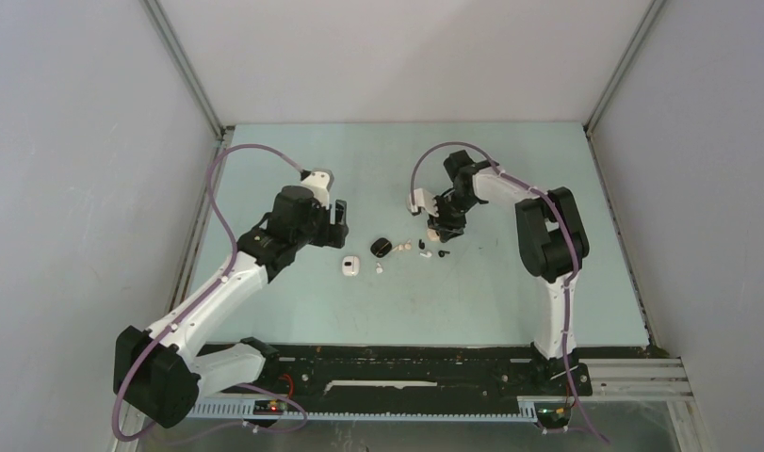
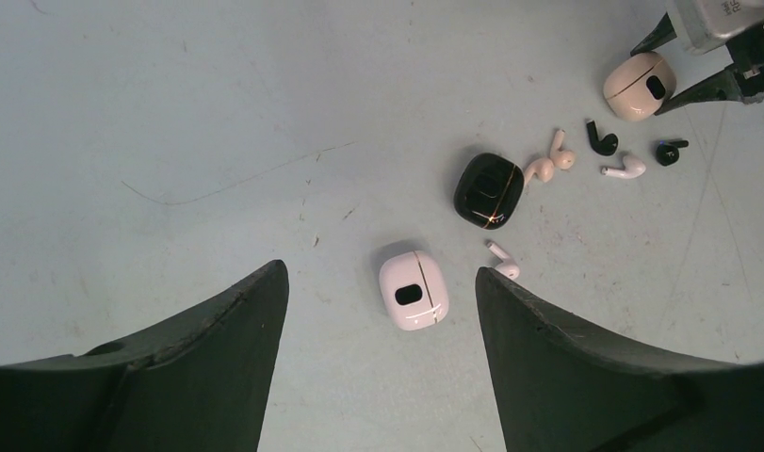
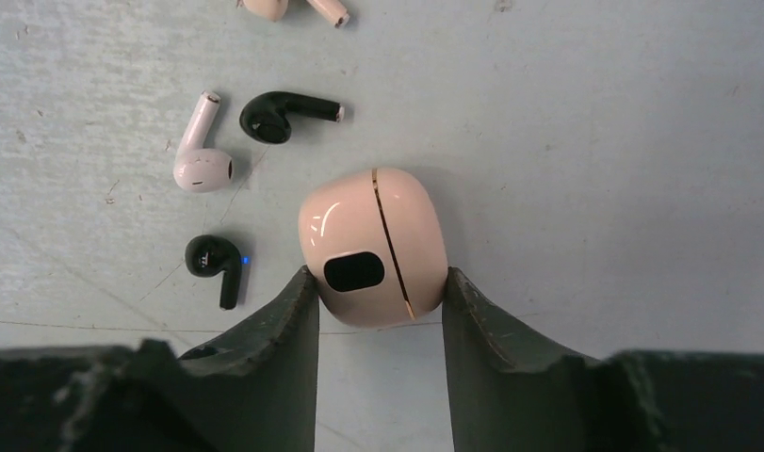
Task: Insert the wireless bluetooth earbuds into the charging case
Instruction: Pick up the charging case at the center of the board.
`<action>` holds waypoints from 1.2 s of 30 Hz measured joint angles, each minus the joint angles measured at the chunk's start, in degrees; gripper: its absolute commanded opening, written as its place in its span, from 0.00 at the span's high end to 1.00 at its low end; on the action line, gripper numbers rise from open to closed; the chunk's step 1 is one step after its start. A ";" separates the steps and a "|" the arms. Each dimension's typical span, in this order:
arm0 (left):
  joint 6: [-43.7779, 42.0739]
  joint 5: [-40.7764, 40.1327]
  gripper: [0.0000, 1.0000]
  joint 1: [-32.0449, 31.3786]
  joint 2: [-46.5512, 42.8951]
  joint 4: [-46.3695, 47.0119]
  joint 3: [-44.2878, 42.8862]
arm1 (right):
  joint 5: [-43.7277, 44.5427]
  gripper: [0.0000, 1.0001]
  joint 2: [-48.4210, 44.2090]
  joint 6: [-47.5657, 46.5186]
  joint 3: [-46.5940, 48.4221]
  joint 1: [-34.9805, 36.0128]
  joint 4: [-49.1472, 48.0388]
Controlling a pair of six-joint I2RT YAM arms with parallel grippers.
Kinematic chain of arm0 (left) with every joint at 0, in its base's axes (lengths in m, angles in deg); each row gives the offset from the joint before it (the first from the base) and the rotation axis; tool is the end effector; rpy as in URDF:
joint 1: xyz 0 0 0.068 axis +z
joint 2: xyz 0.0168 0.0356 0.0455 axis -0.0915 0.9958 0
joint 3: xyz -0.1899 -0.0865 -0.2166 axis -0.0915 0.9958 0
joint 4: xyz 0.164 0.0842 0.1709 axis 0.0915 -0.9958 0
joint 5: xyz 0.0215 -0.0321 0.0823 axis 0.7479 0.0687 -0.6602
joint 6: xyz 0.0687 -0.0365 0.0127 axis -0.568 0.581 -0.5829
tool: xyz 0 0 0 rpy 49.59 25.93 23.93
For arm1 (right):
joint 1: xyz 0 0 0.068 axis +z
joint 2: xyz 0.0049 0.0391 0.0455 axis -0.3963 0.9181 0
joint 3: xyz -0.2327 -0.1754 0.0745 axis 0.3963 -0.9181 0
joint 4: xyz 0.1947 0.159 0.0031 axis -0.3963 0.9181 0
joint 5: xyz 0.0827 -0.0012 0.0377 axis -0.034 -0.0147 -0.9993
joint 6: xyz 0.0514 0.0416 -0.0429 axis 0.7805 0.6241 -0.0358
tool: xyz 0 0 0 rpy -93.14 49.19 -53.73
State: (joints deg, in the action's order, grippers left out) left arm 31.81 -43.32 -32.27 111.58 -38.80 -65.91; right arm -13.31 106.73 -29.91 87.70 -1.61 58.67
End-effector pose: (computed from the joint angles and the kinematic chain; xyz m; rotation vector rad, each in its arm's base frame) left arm 0.2228 -0.1079 0.2907 0.2849 2.1892 -0.2815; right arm 0.3836 0.1879 0.1560 -2.0195 1.8319 0.5294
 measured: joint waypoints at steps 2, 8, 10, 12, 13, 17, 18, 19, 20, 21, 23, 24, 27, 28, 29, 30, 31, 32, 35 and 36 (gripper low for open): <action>0.00 0.17 0.20 -0.02 0.00 0.00 0.00 | 0.17 0.71 -1.29 1.11 -1.81 0.02 -1.49; 1.97 3.32 0.21 -0.02 0.02 0.26 0.00 | -0.07 0.74 -8.92 9.11 -9.14 0.46 -4.33; 3.72 5.60 0.21 -0.07 0.42 0.70 -0.17 | -0.66 0.74 -14.58 13.09 -11.50 0.81 -5.35; 6.14 8.72 0.22 -0.07 1.09 1.88 -0.39 | -1.22 0.74 -20.79 16.87 -12.94 1.53 -6.49; 7.06 9.88 0.23 -0.07 1.25 2.43 -0.39 | -1.38 0.74 -24.15 19.02 -13.40 2.19 -7.32; 14.01 16.81 0.24 -0.07 0.42 8.39 0.37 | -1.49 0.74 -35.45 27.23 -14.53 5.97 -11.10; 15.96 18.36 0.23 -0.07 -0.42 10.36 1.03 | -1.46 0.74 -37.75 29.40 -14.86 6.97 -11.93; 17.84 19.74 0.23 -0.07 -1.38 12.04 1.68 | -1.53 0.74 -39.47 31.47 -15.06 8.09 -12.48; 19.54 20.85 0.23 -0.07 -2.19 13.53 2.23 | -1.51 0.74 -40.72 33.48 -15.17 9.03 -12.85; 21.75 22.29 0.24 -0.07 -3.02 15.50 2.75 | -1.44 0.74 -41.53 35.06 -15.34 9.70 -13.20; 26.01 24.72 0.26 -0.07 -3.96 20.06 3.82 | -1.20 0.73 -42.64 37.46 -16.44 10.49 -14.16; 28.17 25.92 0.26 -0.07 -4.13 22.64 4.46 | -0.96 0.73 -43.28 38.23 -17.55 10.88 -14.64; 34.38 29.03 0.28 -0.28 -3.67 29.92 6.84 | 0.52 0.73 -45.07 38.95 -20.61 12.48 -14.64; 35.95 29.92 0.28 -0.48 -3.23 31.41 7.39 | 1.07 0.73 -45.35 38.93 -21.03 13.16 -14.51; 37.05 30.49 0.29 -0.72 -2.73 32.57 7.78 | 1.84 0.72 -45.59 38.91 -21.29 14.05 -14.47; 38.10 31.15 0.29 -1.07 -2.14 33.42 7.93 | 2.29 0.72 -45.75 38.86 -21.35 14.91 -14.49; 38.80 31.69 0.29 -1.49 -1.51 34.10 7.96 | 2.99 0.72 -45.92 38.77 -21.38 15.72 -14.49; 39.56 32.06 0.30 -1.97 -0.98 34.73 7.96 | 3.54 0.72 -46.12 38.69 -21.38 16.48 -14.51; 40.30 32.98 0.30 -3.15 -0.02 35.47 7.96 | 4.87 0.72 -46.49 38.45 -21.38 17.99 -14.53; 40.50 33.07 0.30 -3.43 0.22 35.50 7.93 | 5.29 0.72 -46.53 38.38 -21.38 18.23 -14.58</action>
State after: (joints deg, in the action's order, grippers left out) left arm 72.31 -10.25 -35.71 111.80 -3.31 -57.98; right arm -8.02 60.20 8.47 66.32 16.62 44.10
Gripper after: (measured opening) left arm 0.702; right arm 0.481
